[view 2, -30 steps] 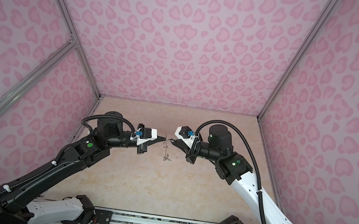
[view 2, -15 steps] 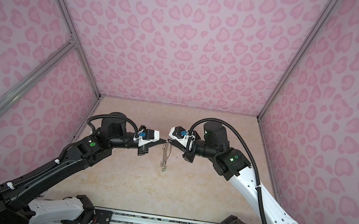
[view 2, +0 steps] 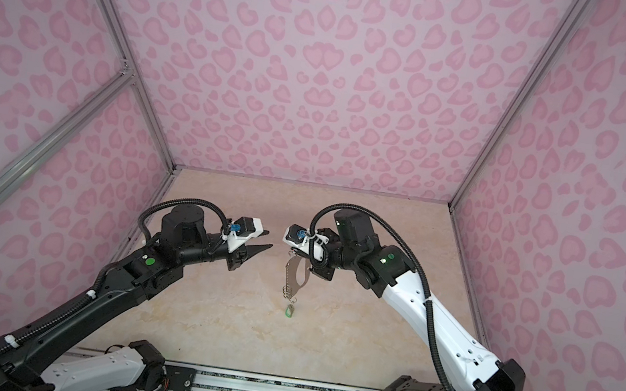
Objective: Put the keys on the keyring
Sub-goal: 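Lower the grey plate onto the table and open the left gripper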
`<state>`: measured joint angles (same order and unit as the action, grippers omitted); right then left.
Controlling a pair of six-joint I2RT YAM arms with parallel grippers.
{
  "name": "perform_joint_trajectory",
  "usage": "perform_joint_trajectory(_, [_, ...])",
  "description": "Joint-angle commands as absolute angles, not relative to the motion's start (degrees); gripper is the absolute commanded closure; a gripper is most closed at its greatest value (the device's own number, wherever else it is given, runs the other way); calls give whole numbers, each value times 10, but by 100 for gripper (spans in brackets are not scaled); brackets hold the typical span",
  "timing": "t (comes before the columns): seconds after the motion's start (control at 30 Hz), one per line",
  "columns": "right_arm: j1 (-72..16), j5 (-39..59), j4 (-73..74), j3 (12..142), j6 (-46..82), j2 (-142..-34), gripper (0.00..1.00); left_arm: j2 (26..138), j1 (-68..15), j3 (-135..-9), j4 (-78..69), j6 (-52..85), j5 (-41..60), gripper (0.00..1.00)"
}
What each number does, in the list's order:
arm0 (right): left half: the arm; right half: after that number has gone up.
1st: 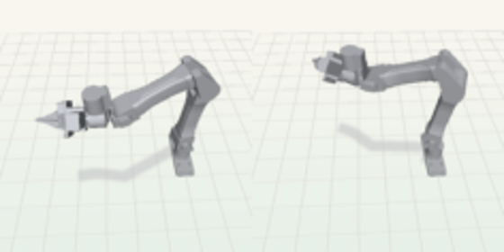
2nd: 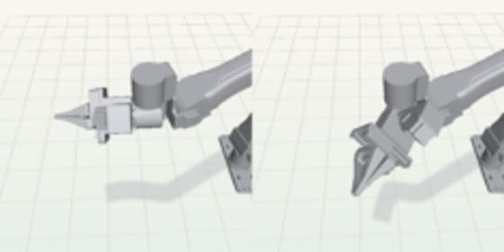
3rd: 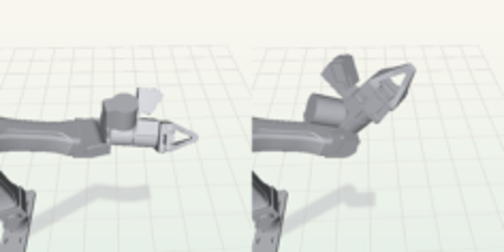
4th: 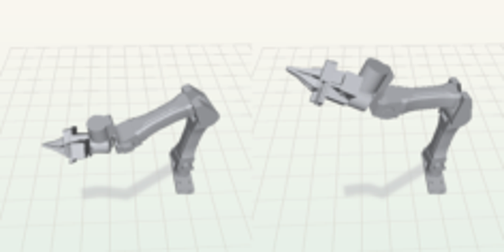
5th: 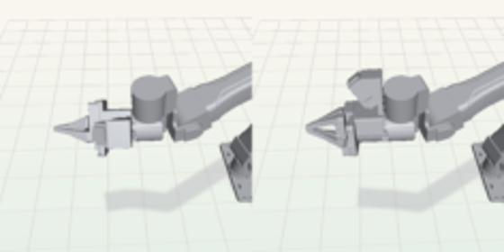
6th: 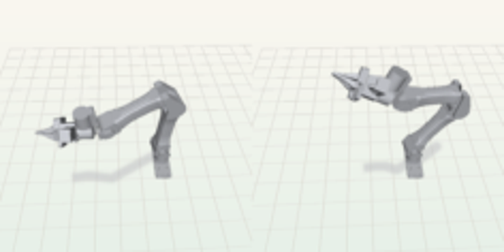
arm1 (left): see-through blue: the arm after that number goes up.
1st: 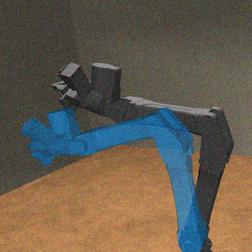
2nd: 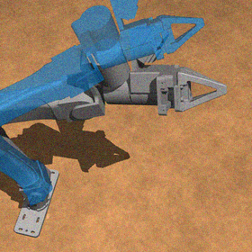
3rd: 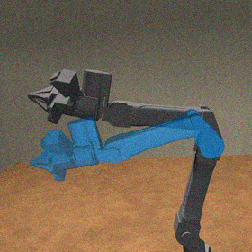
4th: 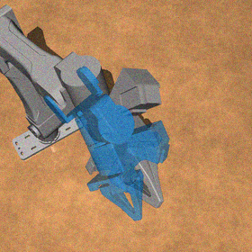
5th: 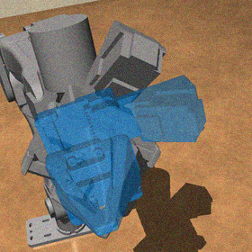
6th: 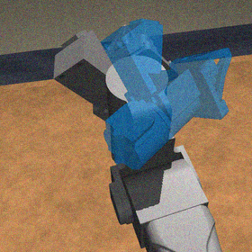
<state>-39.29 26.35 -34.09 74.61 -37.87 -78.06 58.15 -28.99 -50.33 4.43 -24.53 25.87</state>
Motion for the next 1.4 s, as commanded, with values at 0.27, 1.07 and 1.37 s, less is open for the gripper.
perform_joint_trajectory(0.27, [-438,284,-295,864,-389,-951,100,474,-248,-424,44,-130,76,51])
perform_joint_trajectory(1.07, [-298,150,-391,697,-494,-1052,100,558,-247,-392,20,-156,92,50])
perform_joint_trajectory(1.37, [-255,96,-368,650,-436,-1019,46,552,-241,-369,-21,-140,69,3])
